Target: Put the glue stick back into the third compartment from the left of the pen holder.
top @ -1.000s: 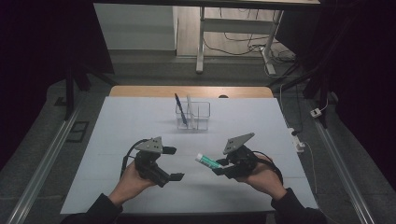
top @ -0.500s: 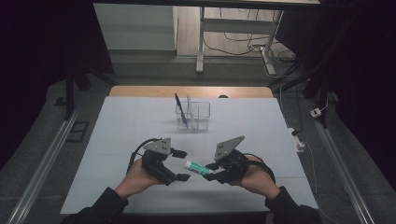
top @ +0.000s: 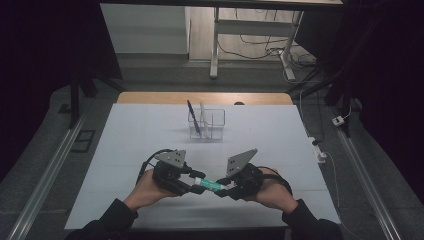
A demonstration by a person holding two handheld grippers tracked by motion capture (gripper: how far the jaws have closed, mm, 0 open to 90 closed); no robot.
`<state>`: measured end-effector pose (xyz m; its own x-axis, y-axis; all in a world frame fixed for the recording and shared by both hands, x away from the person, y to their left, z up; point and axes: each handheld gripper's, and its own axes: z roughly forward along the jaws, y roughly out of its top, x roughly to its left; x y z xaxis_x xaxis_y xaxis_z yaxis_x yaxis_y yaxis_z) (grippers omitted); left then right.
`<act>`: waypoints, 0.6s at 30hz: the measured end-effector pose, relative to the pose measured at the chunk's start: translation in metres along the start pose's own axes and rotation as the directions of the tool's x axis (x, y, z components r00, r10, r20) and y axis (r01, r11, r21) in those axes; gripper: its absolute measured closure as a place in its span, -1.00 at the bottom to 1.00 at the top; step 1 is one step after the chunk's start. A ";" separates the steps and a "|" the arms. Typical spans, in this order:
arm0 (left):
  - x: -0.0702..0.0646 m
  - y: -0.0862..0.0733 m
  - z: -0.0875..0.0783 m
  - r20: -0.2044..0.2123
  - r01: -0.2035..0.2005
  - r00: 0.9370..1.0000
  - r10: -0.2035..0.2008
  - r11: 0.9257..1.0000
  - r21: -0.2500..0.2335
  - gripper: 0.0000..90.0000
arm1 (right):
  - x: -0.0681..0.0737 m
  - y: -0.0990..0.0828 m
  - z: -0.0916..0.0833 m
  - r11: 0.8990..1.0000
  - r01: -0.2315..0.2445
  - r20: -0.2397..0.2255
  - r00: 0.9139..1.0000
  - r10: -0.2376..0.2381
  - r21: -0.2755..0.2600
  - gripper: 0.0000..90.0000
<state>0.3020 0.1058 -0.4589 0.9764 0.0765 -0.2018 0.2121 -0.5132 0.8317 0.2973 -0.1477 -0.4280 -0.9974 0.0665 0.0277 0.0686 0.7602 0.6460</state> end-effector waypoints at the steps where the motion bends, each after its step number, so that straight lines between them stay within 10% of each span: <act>1: 0.000 0.000 0.001 0.003 -0.004 1.000 0.004 1.000 0.004 0.16 | 0.000 0.000 0.000 1.000 0.006 -0.001 1.000 -0.006 0.002 0.46; 18: 0.002 -0.003 0.004 0.073 -0.015 0.997 0.014 1.000 0.022 0.44 | 0.002 0.000 0.004 0.999 0.044 -0.038 0.998 -0.044 0.013 0.45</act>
<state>0.3034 0.1041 -0.4634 0.9737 0.0069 -0.2275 0.1961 -0.5334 0.8228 0.2951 -0.1453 -0.4310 -0.9996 0.0088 0.0281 0.0247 0.7705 0.6370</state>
